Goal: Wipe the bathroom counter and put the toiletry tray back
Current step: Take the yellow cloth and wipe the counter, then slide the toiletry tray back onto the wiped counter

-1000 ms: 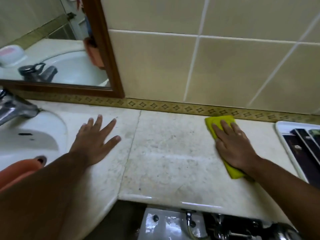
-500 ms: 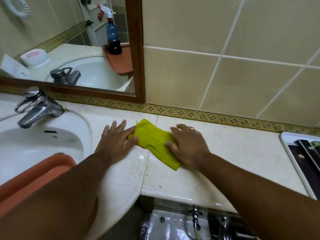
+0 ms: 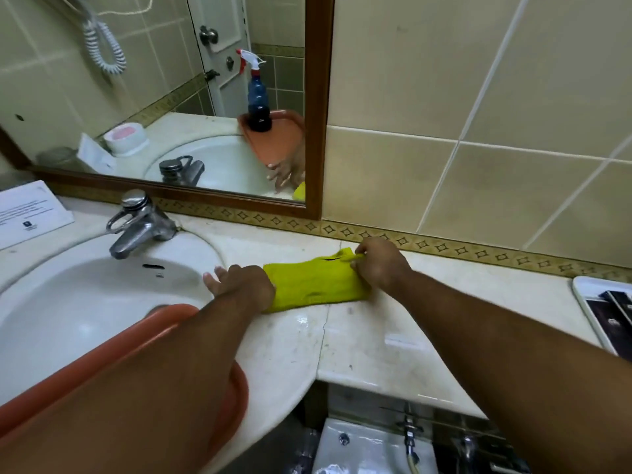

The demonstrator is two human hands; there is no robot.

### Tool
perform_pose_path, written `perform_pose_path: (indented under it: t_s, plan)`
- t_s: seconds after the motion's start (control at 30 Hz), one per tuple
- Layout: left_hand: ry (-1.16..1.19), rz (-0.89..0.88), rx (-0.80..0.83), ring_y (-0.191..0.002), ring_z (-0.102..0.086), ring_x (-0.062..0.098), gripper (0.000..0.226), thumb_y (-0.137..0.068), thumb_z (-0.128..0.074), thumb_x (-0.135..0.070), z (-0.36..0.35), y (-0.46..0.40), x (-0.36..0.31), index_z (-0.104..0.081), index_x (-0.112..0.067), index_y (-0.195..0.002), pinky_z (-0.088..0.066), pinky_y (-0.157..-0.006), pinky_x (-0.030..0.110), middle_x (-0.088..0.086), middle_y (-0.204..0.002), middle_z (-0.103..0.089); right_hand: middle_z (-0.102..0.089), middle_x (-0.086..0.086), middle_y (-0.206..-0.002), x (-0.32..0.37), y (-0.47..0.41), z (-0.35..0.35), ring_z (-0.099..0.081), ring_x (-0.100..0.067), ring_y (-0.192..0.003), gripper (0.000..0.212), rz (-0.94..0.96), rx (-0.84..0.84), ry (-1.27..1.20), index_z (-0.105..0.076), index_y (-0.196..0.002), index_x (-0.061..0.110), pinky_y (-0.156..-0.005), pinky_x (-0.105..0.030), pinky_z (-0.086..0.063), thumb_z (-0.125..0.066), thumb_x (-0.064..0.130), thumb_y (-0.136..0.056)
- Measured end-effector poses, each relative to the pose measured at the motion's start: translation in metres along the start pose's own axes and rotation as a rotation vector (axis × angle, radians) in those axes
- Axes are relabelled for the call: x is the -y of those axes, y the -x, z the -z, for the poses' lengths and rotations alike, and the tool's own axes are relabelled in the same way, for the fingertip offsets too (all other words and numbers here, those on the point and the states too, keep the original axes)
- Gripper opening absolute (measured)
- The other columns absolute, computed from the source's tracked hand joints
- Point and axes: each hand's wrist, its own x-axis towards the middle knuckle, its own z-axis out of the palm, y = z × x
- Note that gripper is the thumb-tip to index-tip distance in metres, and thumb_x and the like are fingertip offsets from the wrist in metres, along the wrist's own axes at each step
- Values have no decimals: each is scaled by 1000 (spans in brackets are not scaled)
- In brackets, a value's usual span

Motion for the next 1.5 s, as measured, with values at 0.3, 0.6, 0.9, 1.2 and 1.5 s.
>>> perform_pose_path:
  t_s: [0.3, 0.6, 0.9, 1.2, 1.5]
  plan:
    - [-239, -684, 67, -152, 6, 35, 68, -103, -31, -46, -19, 30, -14, 2, -23, -158, -7, -123, 48, 15, -165, 11, 0, -10, -165, 21, 43, -47, 2, -36, -150, 61, 306, 419, 424, -11, -156, 24, -121, -49, -3, -30, 41, -100]
    - [-147, -815, -389, -153, -2, 31, 79, -94, -26, -66, -4, 89, -69, 2, -28, -157, -10, -122, 48, 8, -167, 0, 0, -5, -166, -73, 115, 37, -2, -28, -152, 68, 99, 31, 293, -5, -155, 31, -121, -47, -7, -34, 51, -96]
    - [56, -1045, -239, -133, -45, 33, 64, -93, -47, -54, -8, 210, -278, -41, -14, -143, -39, -104, 44, 12, -144, -50, -55, -10, -137, -252, 252, 127, -55, -32, -121, 54, -566, -330, -147, -40, -140, 18, -101, -43, -45, -48, 43, -93]
    - [-139, -1007, -82, -127, -52, 34, 52, -92, -51, -48, -32, 250, -452, -54, -18, -134, -45, -103, 44, 11, -140, -56, -71, -14, -72, -371, 282, 104, -66, -30, -57, 57, -1020, -281, -777, -67, -80, -1, -59, -35, -53, -42, 48, -96]
    - [-204, -844, -13, -128, -54, 33, 41, -95, -51, -20, -64, 214, -516, -57, -6, -133, -44, -103, 39, 17, -141, -55, -52, -7, -50, -404, 267, 75, -45, -18, -36, 47, -984, -286, -971, -57, -69, 2, -39, -22, -36, -33, 31, -97]
